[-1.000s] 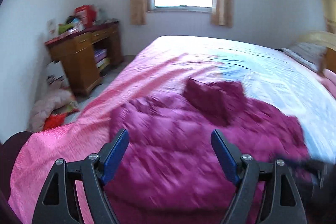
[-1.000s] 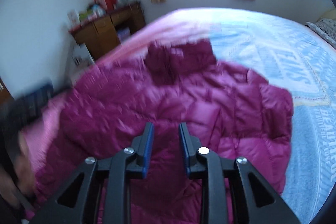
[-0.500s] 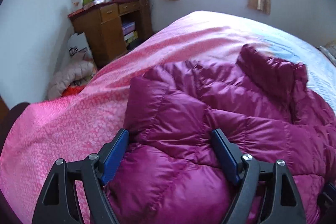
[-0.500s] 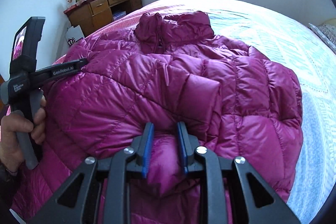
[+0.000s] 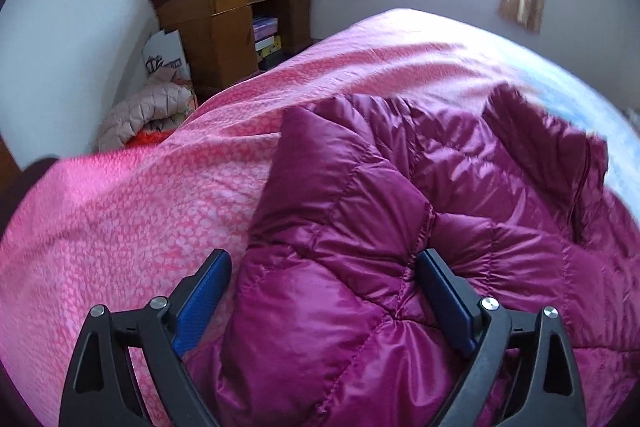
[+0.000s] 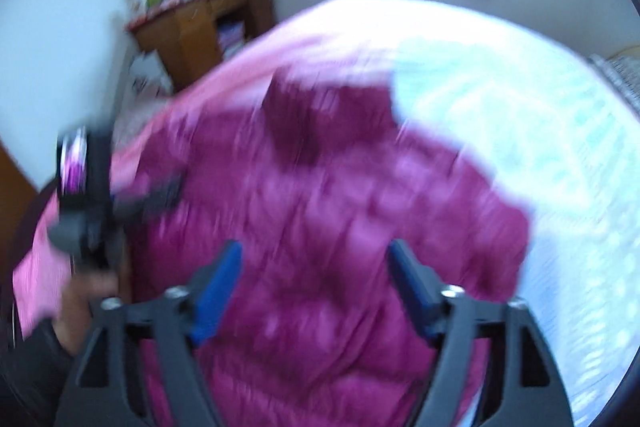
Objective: Fold large clothes
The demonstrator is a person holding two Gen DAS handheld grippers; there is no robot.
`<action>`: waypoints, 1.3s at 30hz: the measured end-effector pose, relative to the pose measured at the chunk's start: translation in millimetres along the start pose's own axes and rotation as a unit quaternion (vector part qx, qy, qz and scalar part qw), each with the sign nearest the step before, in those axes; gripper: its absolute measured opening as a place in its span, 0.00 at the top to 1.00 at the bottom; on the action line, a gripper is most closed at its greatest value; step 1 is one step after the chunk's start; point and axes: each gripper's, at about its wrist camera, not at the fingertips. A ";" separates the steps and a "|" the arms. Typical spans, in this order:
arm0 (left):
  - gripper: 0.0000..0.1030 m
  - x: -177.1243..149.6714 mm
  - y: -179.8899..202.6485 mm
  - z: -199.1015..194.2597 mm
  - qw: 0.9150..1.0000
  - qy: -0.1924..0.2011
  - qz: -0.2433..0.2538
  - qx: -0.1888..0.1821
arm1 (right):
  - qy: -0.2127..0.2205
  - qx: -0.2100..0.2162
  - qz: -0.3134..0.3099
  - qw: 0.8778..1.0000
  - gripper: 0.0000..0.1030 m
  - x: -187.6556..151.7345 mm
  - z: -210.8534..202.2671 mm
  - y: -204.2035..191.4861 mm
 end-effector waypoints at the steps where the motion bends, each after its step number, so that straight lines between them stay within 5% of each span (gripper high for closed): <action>1: 0.09 -1.3 -6.0 -1.5 1.000 0.005 -0.018 -0.002 | 0.011 -0.005 0.006 1.000 0.19 17.0 -3.8 4.3; 8: 0.09 -5.9 -25.9 -10.9 0.996 0.033 -0.081 -0.003 | -0.023 -0.031 0.145 0.989 0.20 103.3 65.2 60.8; 14: 0.09 -8.3 -22.2 -18.2 0.996 0.049 -0.077 0.001 | -0.029 -0.025 0.272 0.962 0.21 119.2 125.9 97.8; 20: 0.09 -7.3 -17.8 -17.3 0.996 0.049 -0.070 0.006 | -0.068 -0.061 0.307 0.947 0.21 127.6 168.6 106.4; 27: 0.09 -7.5 -18.7 -15.5 0.996 0.047 -0.072 0.006 | -0.110 -0.074 0.291 0.947 0.78 117.4 168.4 109.7; 39: 0.09 -6.1 -19.0 -11.8 0.997 0.038 -0.072 0.006 | -0.078 0.003 0.273 0.959 0.85 57.7 96.3 129.6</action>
Point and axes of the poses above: each gripper's, at about its wrist camera, not at the fingertips, and z roughly the way its jaws point, y to its right, x to its top, and after that the axes turned 13 degrees about x, right-handed
